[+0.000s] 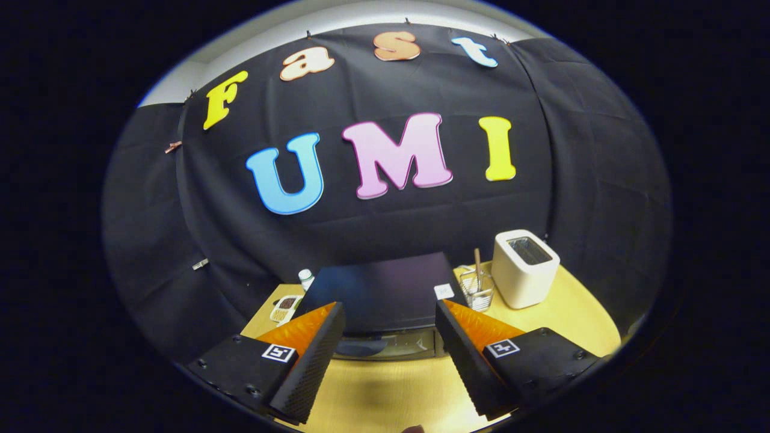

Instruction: Open the toaster oven, put the food inside, and close the toaster oven door.

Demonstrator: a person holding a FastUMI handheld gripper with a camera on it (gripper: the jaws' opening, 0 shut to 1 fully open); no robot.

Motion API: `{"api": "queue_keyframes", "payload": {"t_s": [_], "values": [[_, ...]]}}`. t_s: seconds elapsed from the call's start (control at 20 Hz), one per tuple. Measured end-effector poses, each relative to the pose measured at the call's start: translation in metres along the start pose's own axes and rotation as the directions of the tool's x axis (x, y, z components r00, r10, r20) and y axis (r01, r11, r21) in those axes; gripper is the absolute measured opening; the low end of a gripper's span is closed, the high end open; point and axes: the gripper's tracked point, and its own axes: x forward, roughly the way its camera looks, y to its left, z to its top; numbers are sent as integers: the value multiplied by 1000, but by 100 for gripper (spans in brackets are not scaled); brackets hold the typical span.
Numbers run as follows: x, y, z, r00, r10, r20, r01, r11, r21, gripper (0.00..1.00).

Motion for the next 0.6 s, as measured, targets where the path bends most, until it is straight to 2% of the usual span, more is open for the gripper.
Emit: {"api": "queue_keyframes", "payload": {"t_s": [0.3, 0.6], "values": [[-26, -42, 83, 985, -31, 172, 46, 995, -83, 98], [-53, -71, 136, 958, -63, 280, 87, 994, -73, 98]]}}
